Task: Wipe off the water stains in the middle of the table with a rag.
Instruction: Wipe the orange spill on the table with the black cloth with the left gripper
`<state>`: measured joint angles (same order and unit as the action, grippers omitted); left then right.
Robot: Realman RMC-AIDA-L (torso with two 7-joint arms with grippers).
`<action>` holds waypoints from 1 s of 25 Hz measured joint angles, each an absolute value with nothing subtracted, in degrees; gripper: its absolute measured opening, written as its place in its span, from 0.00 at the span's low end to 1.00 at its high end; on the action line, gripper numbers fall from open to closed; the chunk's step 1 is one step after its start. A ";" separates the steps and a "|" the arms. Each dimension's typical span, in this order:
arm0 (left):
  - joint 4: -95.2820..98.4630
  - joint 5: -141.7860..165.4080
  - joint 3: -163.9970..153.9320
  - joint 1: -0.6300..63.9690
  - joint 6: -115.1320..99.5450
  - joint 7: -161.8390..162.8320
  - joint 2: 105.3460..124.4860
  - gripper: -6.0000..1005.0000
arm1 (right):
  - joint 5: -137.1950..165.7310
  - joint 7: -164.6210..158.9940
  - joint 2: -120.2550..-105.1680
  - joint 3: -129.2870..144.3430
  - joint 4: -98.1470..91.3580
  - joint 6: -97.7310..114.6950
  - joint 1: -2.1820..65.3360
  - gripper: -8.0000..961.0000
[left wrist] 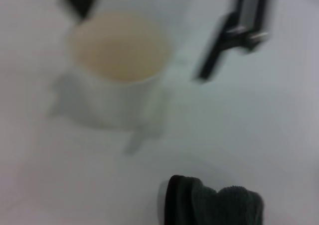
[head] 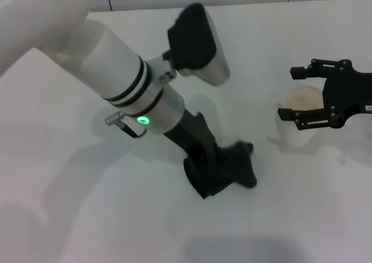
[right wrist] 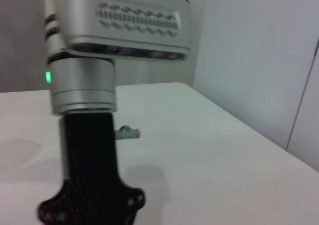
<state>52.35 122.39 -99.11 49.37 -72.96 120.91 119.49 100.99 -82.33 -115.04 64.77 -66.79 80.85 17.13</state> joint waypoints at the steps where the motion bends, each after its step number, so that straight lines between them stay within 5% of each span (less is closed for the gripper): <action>1: 52.04 123.19 -98.90 49.39 -71.89 122.31 119.48 0.13 | 100.99 -82.38 -115.04 64.77 -66.79 80.85 17.14 0.90; 12: 50.08 134.16 -96.90 50.21 -62.07 140.50 119.43 0.14 | 100.99 -82.55 -115.05 64.77 -66.79 80.90 17.14 0.90; 25: 58.90 142.38 -81.23 48.34 -82.66 141.68 119.11 0.15 | 100.99 -82.70 -115.00 64.77 -67.17 81.39 16.91 0.90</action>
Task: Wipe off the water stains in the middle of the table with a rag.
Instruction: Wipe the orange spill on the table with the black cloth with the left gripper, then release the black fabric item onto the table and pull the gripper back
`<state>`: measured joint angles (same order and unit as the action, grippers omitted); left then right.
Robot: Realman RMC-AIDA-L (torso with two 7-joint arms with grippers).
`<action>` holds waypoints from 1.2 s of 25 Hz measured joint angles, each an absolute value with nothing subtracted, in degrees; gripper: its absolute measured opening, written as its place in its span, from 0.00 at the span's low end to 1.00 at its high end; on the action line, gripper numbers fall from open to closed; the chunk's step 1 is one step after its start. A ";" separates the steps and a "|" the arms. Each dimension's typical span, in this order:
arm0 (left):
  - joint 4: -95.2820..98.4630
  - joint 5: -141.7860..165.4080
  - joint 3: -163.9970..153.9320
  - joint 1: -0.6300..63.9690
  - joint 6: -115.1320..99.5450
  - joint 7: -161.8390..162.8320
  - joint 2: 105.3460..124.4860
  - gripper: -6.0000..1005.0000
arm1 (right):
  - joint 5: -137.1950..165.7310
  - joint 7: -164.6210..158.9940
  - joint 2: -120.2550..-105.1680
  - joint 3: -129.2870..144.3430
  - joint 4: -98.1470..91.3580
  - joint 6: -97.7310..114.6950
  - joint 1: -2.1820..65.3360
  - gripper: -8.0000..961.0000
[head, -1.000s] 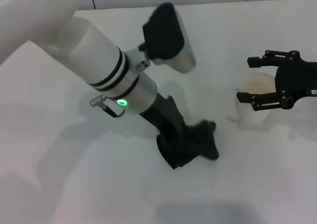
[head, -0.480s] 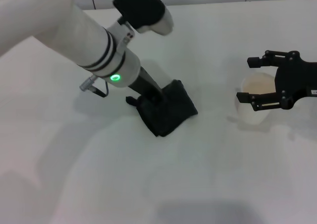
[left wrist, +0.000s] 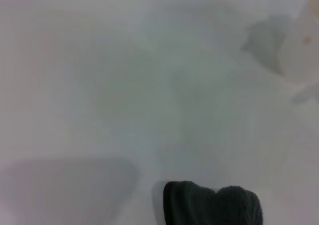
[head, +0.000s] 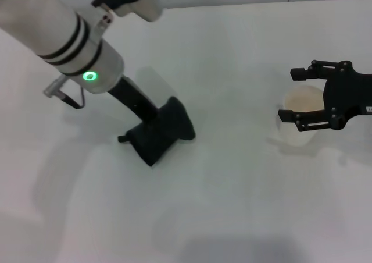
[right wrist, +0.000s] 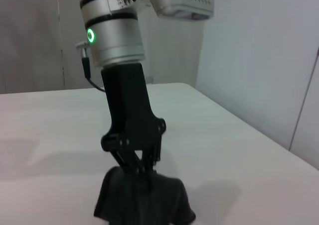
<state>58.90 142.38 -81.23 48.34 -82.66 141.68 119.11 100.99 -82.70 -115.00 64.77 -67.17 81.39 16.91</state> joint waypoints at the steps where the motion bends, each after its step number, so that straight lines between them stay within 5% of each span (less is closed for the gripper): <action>1: 58.97 143.24 -80.72 48.24 -83.09 142.02 119.10 0.15 | 100.99 -82.70 -115.00 64.77 -67.18 81.39 16.90 0.90; 30: 58.25 154.99 -84.79 46.39 -87.82 144.72 119.51 0.18 | 100.99 -82.80 -114.96 64.77 -67.13 81.40 17.11 0.89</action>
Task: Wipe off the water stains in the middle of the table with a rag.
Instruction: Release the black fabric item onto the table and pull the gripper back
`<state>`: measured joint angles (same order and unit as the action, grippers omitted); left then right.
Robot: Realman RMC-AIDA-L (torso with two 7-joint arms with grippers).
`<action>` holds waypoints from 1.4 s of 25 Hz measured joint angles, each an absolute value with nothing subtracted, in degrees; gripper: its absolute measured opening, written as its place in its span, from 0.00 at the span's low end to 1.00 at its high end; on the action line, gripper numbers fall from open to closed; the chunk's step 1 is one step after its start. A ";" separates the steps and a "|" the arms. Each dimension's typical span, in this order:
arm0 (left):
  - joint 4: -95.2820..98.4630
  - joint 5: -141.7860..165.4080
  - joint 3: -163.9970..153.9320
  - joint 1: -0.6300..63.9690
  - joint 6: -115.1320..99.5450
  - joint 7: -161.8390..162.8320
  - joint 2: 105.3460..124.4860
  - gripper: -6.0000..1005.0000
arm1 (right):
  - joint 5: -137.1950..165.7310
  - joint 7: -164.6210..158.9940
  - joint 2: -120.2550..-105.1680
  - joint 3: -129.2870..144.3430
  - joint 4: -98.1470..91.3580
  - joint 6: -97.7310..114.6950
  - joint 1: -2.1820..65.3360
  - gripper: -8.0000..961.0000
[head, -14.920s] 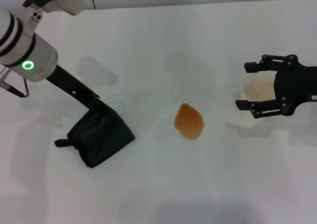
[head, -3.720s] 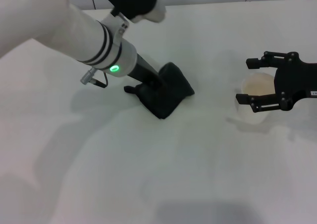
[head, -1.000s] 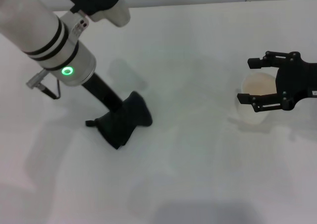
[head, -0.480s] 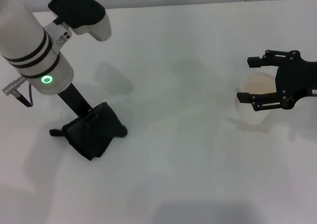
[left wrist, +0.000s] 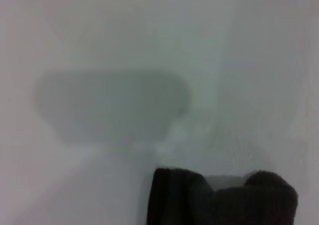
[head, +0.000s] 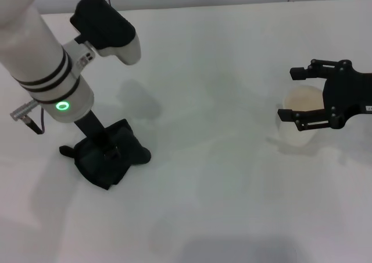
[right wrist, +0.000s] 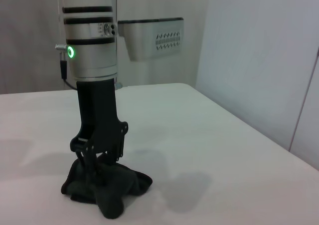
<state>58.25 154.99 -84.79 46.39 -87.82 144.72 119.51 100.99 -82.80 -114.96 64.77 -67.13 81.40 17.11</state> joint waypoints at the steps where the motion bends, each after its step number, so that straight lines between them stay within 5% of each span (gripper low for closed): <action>1: 58.29 154.98 -85.08 46.36 -87.75 144.79 119.52 0.21 | 100.99 -82.80 -114.96 64.77 -67.14 81.42 17.10 0.89; 7: 58.67 154.93 -85.26 46.39 -87.46 144.91 119.54 0.39 | 100.99 -82.79 -114.96 64.77 -67.31 81.47 16.87 0.89; 11: 58.81 154.93 -85.26 46.55 -87.45 144.93 119.54 0.61 | 100.99 -83.00 -114.96 64.77 -67.33 81.48 16.80 0.89; 19: 58.97 154.93 -85.25 46.88 -87.45 144.93 119.51 0.81 | 100.99 -83.29 -114.96 64.77 -67.33 81.48 16.92 0.90; 35: 64.67 152.52 -85.14 44.78 -87.81 144.50 119.35 0.89 | 100.99 -83.40 -114.96 64.66 -67.34 81.48 16.96 0.90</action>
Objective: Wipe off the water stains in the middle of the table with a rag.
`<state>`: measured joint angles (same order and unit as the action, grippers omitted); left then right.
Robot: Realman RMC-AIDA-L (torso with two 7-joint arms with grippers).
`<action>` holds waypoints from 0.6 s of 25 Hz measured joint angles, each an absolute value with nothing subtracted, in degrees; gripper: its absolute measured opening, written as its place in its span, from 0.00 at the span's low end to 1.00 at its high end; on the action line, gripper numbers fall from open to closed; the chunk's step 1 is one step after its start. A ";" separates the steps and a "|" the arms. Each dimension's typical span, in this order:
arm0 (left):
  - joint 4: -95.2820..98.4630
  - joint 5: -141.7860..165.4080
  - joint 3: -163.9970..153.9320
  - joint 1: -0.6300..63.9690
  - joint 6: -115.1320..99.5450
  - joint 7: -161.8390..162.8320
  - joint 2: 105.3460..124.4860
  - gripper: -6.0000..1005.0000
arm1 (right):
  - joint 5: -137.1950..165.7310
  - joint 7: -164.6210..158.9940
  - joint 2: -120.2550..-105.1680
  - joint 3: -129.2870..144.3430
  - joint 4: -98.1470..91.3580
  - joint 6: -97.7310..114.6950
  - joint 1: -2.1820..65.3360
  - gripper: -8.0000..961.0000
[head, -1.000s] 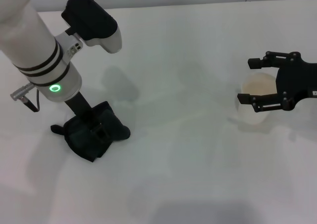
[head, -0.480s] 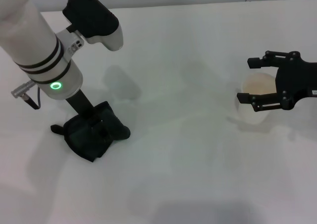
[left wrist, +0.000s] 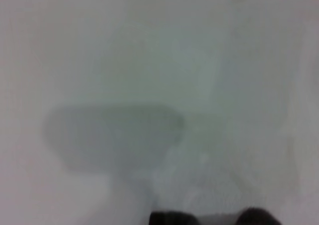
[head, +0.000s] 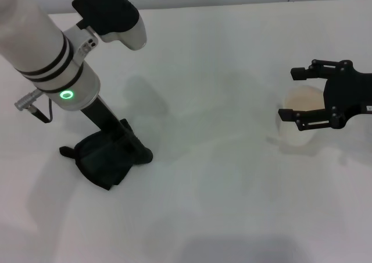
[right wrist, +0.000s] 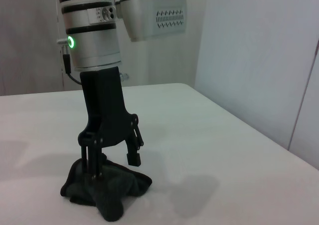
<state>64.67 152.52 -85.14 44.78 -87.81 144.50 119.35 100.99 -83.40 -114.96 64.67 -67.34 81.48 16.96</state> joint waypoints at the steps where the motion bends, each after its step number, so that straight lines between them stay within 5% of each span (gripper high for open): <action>1: 65.22 152.16 -85.10 44.56 -87.83 144.50 119.35 0.89 | 100.99 -83.40 -114.96 64.60 -67.35 81.49 16.96 0.90; 15: 76.70 128.74 -77.44 34.10 -81.39 138.33 119.26 0.89 | 100.98 -84.02 -114.96 64.11 -67.06 81.48 16.72 0.89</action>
<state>76.70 128.74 -77.44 34.10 -81.39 138.33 119.26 100.98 -84.02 -114.96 64.11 -67.06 81.47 16.72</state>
